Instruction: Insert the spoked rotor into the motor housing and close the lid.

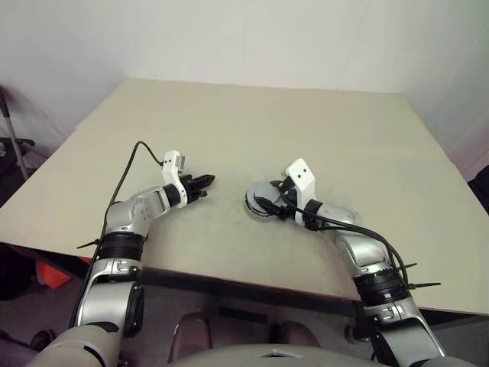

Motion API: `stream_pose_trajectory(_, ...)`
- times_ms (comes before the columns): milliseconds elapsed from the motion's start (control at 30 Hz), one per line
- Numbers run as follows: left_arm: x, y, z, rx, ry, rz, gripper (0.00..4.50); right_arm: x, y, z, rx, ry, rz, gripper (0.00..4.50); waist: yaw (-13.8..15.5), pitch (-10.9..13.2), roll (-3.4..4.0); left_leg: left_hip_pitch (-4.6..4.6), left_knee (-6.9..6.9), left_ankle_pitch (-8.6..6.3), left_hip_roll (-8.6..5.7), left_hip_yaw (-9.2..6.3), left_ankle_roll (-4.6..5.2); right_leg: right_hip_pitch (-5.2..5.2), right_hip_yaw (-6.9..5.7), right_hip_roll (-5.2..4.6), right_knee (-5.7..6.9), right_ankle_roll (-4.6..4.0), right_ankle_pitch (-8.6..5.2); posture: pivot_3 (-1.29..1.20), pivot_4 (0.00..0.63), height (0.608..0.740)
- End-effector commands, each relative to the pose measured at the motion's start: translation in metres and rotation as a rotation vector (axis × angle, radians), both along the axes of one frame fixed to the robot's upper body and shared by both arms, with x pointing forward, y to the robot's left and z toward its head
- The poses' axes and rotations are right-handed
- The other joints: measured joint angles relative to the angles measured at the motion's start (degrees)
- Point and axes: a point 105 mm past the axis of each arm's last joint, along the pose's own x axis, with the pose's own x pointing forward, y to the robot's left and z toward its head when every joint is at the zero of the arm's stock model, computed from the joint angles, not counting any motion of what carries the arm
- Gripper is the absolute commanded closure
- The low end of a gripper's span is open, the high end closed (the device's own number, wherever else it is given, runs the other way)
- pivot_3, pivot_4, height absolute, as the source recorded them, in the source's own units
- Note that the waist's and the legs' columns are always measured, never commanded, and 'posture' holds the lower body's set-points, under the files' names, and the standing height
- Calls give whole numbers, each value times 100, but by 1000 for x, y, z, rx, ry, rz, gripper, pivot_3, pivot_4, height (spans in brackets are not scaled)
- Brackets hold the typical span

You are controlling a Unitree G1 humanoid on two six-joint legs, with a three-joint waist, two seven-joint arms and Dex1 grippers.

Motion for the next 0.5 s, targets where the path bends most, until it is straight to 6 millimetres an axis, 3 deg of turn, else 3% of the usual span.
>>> stream_pose_trajectory(33,6,1,14,4,-54,1,4500,-3,8,28,77,-84,50,1392,-3,0,0,-4,1,0,0,0,0,-4,0,0,1,0,0,0,0,740)
stream_pose_trajectory(500,5,1,15,6,-58,-2,4500,1,6,17,20,-73,29,1392,-2,0,0,-4,3,1,0,0,0,-5,0,0,3,0,0,0,0,740)
